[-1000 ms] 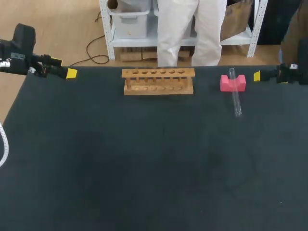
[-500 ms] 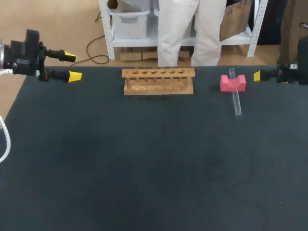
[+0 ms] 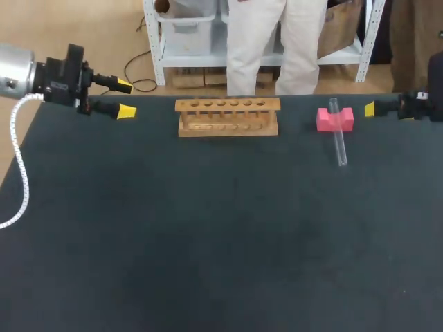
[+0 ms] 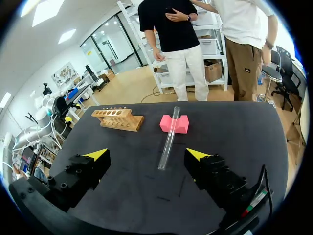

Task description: Grasp the test tube, adjust it, and insert it.

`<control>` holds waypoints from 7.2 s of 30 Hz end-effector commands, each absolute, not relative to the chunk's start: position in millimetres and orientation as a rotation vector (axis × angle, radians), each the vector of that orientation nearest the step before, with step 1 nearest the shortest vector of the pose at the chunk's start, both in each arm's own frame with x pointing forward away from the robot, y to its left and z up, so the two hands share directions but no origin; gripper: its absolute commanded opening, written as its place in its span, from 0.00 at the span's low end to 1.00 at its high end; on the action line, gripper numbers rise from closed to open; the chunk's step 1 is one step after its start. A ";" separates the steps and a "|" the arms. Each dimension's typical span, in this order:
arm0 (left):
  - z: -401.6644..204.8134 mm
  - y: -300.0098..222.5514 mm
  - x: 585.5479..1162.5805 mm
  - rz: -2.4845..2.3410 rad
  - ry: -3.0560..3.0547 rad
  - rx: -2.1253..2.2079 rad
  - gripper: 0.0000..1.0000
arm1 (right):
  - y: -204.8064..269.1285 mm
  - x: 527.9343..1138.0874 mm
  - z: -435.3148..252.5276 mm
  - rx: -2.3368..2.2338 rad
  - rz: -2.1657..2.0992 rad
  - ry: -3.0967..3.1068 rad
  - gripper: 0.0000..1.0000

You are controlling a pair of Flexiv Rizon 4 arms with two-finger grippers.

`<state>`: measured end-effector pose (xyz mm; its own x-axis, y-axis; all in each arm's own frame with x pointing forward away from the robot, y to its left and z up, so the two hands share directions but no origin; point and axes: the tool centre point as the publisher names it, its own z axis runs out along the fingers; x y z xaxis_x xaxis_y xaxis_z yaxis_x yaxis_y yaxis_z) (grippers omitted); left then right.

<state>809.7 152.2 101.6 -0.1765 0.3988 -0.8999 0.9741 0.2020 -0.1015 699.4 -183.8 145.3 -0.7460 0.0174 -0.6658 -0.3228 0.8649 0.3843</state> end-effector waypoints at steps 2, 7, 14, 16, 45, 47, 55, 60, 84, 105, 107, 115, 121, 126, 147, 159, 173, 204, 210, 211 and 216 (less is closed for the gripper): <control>95.2 149.8 819.7 -1.022 1.681 1.350 1.00 | -182.8 697.6 146.6 -0.215 0.625 2.343 1.00; 95.2 149.6 820.5 -1.014 1.673 1.335 1.00 | -182.8 697.6 146.6 -0.215 0.625 2.343 1.00; 95.2 149.6 820.5 -1.014 1.673 1.335 1.00 | -182.8 697.6 146.6 -0.215 0.625 2.343 1.00; 95.2 149.6 820.5 -1.014 1.673 1.335 1.00 | -182.8 697.6 146.6 -0.215 0.625 2.343 1.00; 95.2 149.6 820.5 -1.014 1.673 1.335 1.00 | -160.0 745.0 92.5 -0.118 -0.124 2.309 1.00; 95.2 149.6 820.5 -1.014 1.673 1.335 1.00 | -158.2 747.5 84.1 -0.117 -0.141 2.312 1.00; 95.2 149.6 820.5 -1.014 1.673 1.335 1.00 | -151.7 761.0 58.2 -0.122 -0.142 2.290 1.00; 95.2 149.6 820.5 -1.014 1.673 1.335 1.00 | -147.0 772.3 43.5 -0.140 -0.128 2.270 1.00; 95.2 149.6 820.5 -1.014 1.673 1.335 1.00 | -153.9 801.6 0.1 -0.210 -0.031 2.315 1.00; 95.2 149.6 820.5 -1.014 1.673 1.335 1.00 | -151.8 815.7 -13.6 -0.218 0.032 2.340 1.00; 95.2 149.6 820.5 -1.014 1.673 1.335 1.00 | -151.6 816.6 -15.2 -0.219 0.038 2.343 1.00; 95.2 149.6 820.5 -1.014 1.673 1.335 1.00 | -151.7 819.9 -18.8 -0.214 0.063 2.353 1.00; 95.2 149.6 820.5 -1.014 1.673 1.335 1.00 | -153.0 821.6 -23.4 -0.207 0.081 2.359 1.00; 95.2 149.6 820.5 -1.014 1.673 1.335 1.00 | -155.2 821.9 -26.3 -0.199 0.090 2.367 1.00; 95.2 149.6 820.5 -1.014 1.673 1.335 1.00 | -157.6 823.9 -31.8 -0.165 0.068 2.398 0.51; 95.2 149.6 820.5 -1.014 1.673 1.335 1.00 | -156.9 822.7 -32.0 -0.153 0.049 2.414 0.45; 95.2 149.6 820.5 -1.014 1.673 1.335 1.00 | -153.4 818.1 -33.9 -0.126 0.048 2.433 0.12; 95.2 149.6 820.5 -1.014 1.673 1.335 1.00 | -149.9 795.4 11.7 -0.051 0.007 2.404 0.00; 95.2 149.6 820.5 -1.014 1.673 1.335 1.00 | -142.6 782.1 38.1 -0.035 0.005 2.406 0.00; 95.2 149.6 820.5 -1.014 1.673 1.335 1.00 | -140.6 779.7 41.8 -0.034 0.005 2.407 0.00; 95.2 149.6 820.5 -1.014 1.673 1.335 1.00 | -127.0 769.3 61.1 -0.026 0.006 2.411 0.00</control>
